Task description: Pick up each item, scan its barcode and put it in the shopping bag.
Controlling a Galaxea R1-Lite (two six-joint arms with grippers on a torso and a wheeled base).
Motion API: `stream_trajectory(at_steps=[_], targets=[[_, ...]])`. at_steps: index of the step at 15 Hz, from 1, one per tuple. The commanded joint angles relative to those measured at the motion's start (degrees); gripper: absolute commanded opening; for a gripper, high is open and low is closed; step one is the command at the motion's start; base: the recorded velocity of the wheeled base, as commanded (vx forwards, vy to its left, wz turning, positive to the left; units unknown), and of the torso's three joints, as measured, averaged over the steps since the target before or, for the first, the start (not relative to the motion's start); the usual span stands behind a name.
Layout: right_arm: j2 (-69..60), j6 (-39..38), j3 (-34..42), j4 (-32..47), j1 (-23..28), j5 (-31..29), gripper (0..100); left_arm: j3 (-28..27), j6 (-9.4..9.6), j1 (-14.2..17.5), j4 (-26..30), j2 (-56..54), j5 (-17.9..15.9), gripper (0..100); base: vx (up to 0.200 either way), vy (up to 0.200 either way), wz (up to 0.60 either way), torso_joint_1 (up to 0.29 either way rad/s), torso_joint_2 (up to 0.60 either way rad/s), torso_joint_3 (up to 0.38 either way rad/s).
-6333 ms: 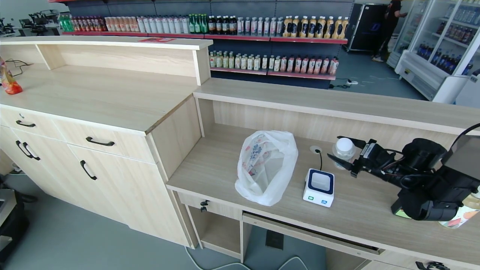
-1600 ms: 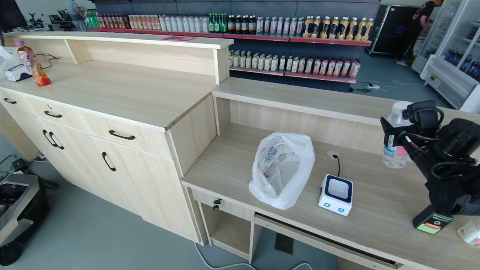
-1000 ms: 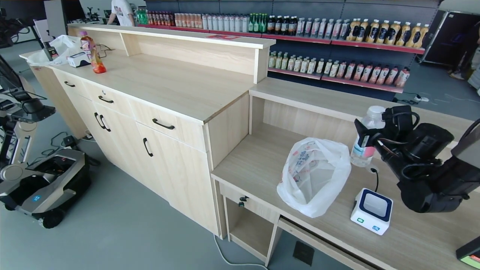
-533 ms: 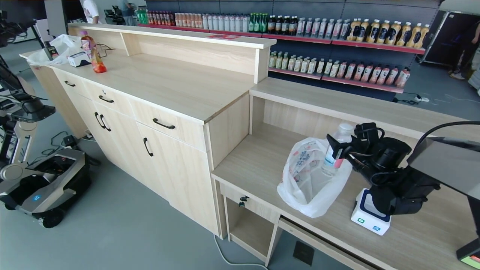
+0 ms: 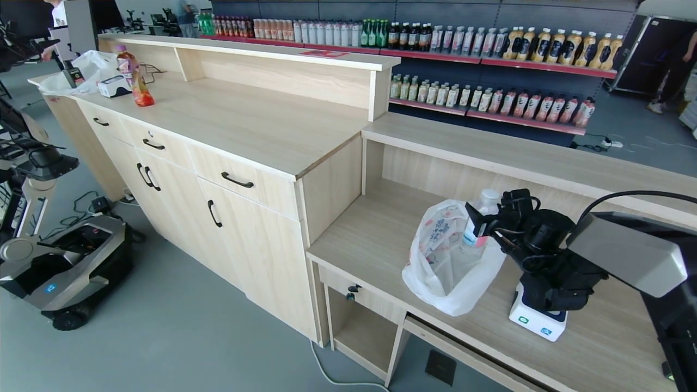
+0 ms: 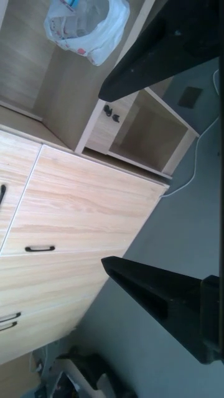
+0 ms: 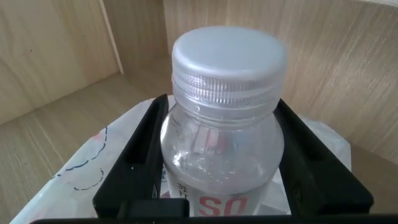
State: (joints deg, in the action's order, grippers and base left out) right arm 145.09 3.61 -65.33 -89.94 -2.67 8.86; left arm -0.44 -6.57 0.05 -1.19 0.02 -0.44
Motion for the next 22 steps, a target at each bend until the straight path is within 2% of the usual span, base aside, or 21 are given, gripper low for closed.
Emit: stream_trajectory(at_steps=[1,16,17,19,22], targets=[[3.27,0.17,-1.64,-0.06,0.03,0.19,0,0.0,-0.02,0.04,-0.04,-0.02,0.0,100,0.0,0.0,0.0,0.0,0.0,0.0],[7.57,2.28,-1.64,-0.06,0.03,1.24,0,0.0,-0.02,0.04,-0.04,-0.02,0.0,100,0.0,0.0,0.0,0.0,0.0,0.0],[7.22,2.28,-1.56,-0.06,0.03,1.24,100,0.0,-0.02,0.04,-0.04,-0.02,0.0,100,0.0,0.0,0.0,0.0,0.0,0.0],[5.55,1.75,-0.59,-0.06,0.03,1.24,100,0.0,-0.02,0.04,-0.04,-0.02,0.0,100,0.0,0.0,0.0,0.0,0.0,0.0],[-4.82,-1.06,6.35,1.79,-0.85,1.24,100,0.0,-0.02,0.04,-0.04,-0.02,0.0,100,0.0,0.0,0.0,0.0,0.0,0.0]])
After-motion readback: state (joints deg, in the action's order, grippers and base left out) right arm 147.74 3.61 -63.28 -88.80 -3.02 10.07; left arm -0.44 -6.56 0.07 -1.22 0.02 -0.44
